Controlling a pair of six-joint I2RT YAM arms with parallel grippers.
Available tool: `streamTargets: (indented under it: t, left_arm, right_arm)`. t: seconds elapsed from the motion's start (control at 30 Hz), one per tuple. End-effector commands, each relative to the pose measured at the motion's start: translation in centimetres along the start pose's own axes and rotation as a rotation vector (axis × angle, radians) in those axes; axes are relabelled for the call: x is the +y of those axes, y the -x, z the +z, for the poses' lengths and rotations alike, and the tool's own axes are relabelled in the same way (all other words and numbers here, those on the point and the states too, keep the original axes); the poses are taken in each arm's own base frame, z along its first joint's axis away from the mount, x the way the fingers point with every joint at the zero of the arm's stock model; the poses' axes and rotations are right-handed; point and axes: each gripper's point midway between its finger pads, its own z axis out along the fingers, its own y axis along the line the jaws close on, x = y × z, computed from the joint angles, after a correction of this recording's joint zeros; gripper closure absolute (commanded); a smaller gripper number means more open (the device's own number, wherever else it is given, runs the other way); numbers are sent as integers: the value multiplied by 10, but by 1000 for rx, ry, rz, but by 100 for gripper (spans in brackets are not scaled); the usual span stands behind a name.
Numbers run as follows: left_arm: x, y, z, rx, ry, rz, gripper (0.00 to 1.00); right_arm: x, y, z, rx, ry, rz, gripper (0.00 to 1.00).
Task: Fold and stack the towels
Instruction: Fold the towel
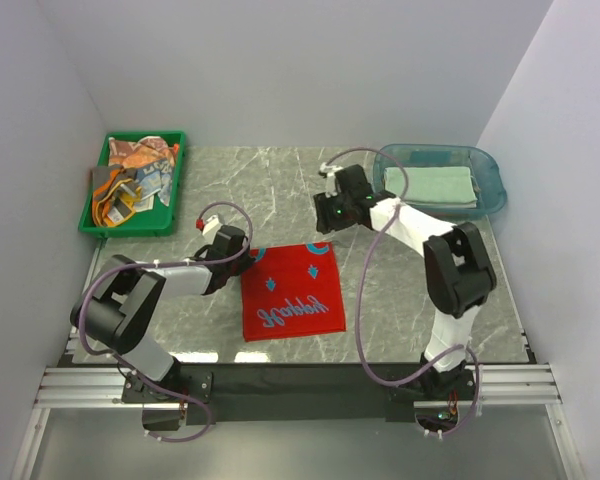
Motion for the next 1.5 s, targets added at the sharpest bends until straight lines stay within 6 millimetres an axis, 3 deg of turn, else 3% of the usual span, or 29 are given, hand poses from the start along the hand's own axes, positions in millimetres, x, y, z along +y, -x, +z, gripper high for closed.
streamTargets:
  t: [0.0, 0.03, 0.13, 0.6, 0.87, 1.07, 1.13, 1.23, 1.27, 1.37, 1.47]
  left_arm:
    - [20, -13, 4, 45, 62, 34, 89]
    - [20, -14, 4, 48, 64, 37, 89]
    - [18, -13, 3, 49, 53, 35, 89]
    - [16, -11, -1, 45, 41, 46, 89]
    - [18, -12, -2, 45, 44, 50, 89]
    - [19, -11, -4, 42, 47, 51, 89]
    - [19, -11, -4, 43, 46, 51, 89]
    - [18, -10, -5, 42, 45, 57, 89]
    - [17, -9, -5, 39, 43, 61, 89]
    - [14, -3, -9, 24, 39, 67, 87]
    - [9, 9, -18, -9, 32, 67, 84]
  right_arm:
    - [11, -13, 2, 125, 10, -154, 45]
    - [10, -27, 7, 189, 11, -184, 45]
    - [10, -35, 14, 243, -10, -242, 45]
    - [-14, -47, 28, 327, -86, -328, 46]
    - [-14, -42, 37, 316, -80, -339, 46]
    - [-15, -65, 42, 394, -49, -346, 46]
    - [-16, -73, 43, 419, -45, -345, 49]
    - [-16, -87, 43, 448, -31, -349, 62]
    - [-17, -88, 43, 453, -26, -353, 71]
    - [-15, -97, 45, 481, -4, -351, 74]
    - [-16, -103, 45, 510, 0, -351, 86]
